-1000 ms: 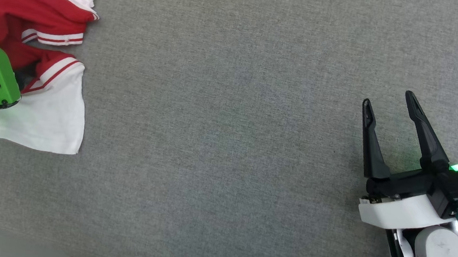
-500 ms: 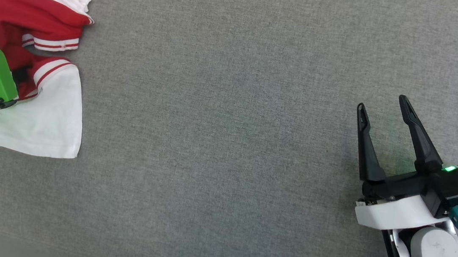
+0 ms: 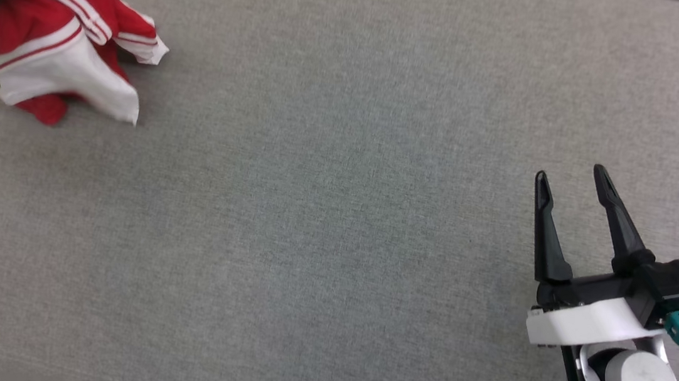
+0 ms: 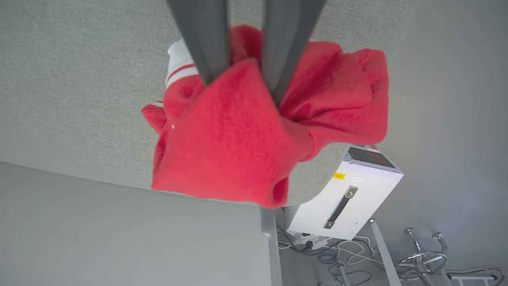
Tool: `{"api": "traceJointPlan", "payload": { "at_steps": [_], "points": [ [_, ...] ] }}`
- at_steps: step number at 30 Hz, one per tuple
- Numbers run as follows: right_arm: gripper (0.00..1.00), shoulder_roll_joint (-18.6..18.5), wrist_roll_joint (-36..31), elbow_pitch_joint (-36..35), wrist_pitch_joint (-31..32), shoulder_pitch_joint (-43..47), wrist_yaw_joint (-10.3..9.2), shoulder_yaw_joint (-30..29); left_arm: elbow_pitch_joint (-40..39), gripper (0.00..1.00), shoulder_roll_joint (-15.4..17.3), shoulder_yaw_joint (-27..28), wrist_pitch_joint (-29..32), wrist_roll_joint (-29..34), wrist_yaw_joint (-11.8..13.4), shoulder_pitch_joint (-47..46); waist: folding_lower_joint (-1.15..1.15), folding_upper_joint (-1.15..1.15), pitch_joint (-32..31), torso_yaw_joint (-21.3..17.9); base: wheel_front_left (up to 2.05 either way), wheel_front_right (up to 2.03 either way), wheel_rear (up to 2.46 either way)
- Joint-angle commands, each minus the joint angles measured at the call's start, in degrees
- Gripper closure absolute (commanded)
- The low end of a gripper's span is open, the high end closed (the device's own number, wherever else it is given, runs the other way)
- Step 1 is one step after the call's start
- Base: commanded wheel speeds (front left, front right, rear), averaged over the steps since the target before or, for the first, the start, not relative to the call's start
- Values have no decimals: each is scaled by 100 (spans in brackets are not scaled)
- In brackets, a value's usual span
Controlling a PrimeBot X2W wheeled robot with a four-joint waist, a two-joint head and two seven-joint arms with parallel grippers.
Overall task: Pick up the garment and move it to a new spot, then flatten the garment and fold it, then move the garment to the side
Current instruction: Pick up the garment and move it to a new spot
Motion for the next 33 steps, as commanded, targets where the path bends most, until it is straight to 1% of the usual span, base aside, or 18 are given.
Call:
{"api": "traceJointPlan", "payload": {
  "at_steps": [1, 4, 11, 13, 17, 21, 27, 30, 33],
  "points": [
    [0, 25, 57, 37, -35, 81, -8, -22, -151, 100, 41, -21, -140, 115, -14, 40, 0, 0, -481, -37, 0, 0, 0],
    [0, 63, 100, 71, -35, 173, -8, -78, -560, 100, 23, -120, -264, 274, 31, 72, 0, 0, -756, -89, 0, 0, 0],
    [0, 105, 233, 64, -35, 336, -8, -179, -1502, 100, 73, -362, -83, 545, 188, 93, 0, 0, -1177, -323, 0, 0, 0],
    [0, 109, 321, 64, -35, 376, -8, -204, -1740, 100, 65, -452, 1, 594, 199, 74, 0, 0, -1261, -445, 0, 0, 0],
    [0, 111, 479, 51, -35, 421, -8, -250, -2076, 100, -65, -643, 130, 660, 226, 7, 0, 0, -1346, -730, 0, 0, 0],
    [0, 111, 556, 25, -35, 419, -8, -283, -2243, 100, -284, -874, 189, 730, 210, -143, 0, 0, -1322, -1087, 0, 0, 0],
    [0, 112, 617, -6, -35, 356, -8, -297, -2165, 100, -765, -1363, 163, 824, 111, -476, 0, 0, -1191, -1684, 0, 0, 0],
    [0, 112, 652, -12, -35, 307, -8, -290, -2001, 100, -1032, -1592, 32, 871, 62, -732, 0, 0, -1116, -2008, 0, 0, 0],
    [0, 112, 729, -55, -35, 275, -8, -323, -1821, 100, -1190, -1764, -266, 1051, 32, -1047, 0, 0, -1016, -2257, 0, 0, 0]
  ]
}}
